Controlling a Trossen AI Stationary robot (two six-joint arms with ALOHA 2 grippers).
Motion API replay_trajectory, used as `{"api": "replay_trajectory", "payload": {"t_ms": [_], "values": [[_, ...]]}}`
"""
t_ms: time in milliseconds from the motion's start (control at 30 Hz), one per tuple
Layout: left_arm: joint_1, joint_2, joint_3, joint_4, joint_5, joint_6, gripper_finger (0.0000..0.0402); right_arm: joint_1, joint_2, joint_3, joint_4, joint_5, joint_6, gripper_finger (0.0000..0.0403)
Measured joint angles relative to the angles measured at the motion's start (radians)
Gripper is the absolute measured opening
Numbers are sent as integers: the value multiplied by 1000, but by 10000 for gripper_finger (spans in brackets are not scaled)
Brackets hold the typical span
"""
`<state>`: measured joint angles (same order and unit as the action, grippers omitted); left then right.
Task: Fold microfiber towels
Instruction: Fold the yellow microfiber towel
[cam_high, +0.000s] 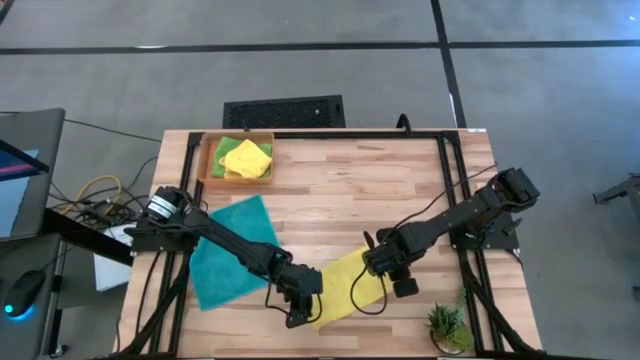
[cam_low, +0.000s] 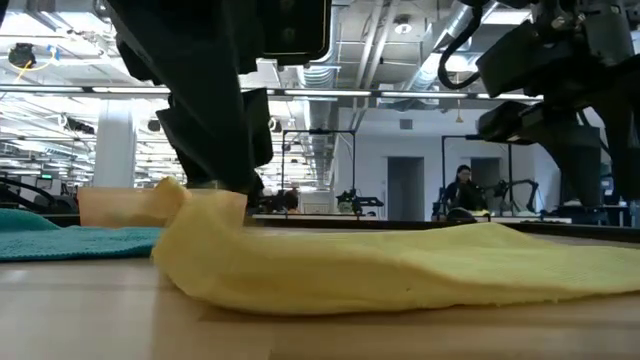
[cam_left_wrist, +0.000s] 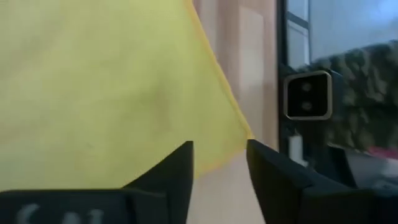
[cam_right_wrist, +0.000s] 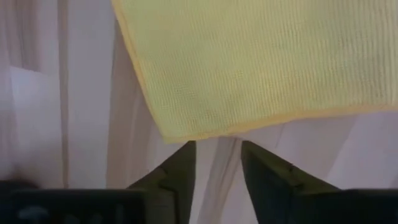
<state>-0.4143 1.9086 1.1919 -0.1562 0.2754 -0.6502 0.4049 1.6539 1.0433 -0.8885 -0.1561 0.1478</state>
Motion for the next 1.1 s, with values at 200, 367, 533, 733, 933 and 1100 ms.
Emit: {"api": "replay_trajectory", "payload": {"t_ms": [200,367,533,733,933,1100], "values": [[29,0,0,-10,139,-46,172,-37,0,66,19,6,-30,177],[43,-23,0,-62,132,-22,174,-75,3,73,183,7,-177,174],[49,-109,0,-237,-6,-24,174,-132,3,54,310,-4,-226,166],[48,-243,-1,-404,-167,-66,174,-165,3,-32,404,-52,-261,160],[49,-356,-1,-488,-280,-94,174,-157,3,-94,498,-56,-262,160],[49,-414,0,-529,-342,-98,174,-166,4,-157,575,-55,-256,159]]}}
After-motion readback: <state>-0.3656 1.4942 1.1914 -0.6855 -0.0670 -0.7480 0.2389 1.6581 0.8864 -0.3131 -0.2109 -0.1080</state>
